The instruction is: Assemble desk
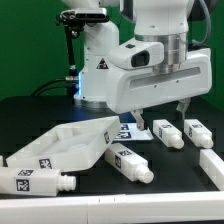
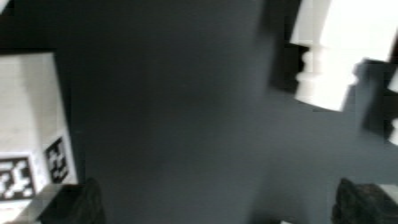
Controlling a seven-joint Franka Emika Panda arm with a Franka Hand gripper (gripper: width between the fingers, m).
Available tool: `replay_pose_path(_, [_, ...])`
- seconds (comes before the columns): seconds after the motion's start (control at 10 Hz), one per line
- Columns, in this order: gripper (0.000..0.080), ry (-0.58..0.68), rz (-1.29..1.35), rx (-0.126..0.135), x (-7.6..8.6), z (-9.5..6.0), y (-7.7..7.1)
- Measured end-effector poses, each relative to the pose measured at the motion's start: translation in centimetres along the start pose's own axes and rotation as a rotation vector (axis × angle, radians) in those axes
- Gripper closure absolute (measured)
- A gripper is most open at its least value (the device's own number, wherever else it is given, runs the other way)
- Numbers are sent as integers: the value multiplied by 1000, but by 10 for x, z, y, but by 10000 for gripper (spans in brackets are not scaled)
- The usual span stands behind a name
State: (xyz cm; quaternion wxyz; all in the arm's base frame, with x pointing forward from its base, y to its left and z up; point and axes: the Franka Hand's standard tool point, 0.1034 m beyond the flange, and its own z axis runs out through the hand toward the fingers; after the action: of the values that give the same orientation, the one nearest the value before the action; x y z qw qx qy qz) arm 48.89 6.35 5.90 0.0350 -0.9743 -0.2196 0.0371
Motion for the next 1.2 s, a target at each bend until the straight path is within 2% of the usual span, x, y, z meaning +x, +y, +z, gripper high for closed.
replay_pose_path(0.1, [151,2,-85,-5,15,-4,23])
replay_pose_path(0.2, [151,8,-137,-23,33,-9,36])
replay_pose_path(0.3, [151,10,-165,-23,41,-9,39])
replay_pose_path(0.6, [151,4,-163,-23,36,-4,40])
replay_pose_path(1.0, [151,25,-129,-58,26,34,65])
replay_pose_path(1.2, [151,37,-162,-68,22,39,74])
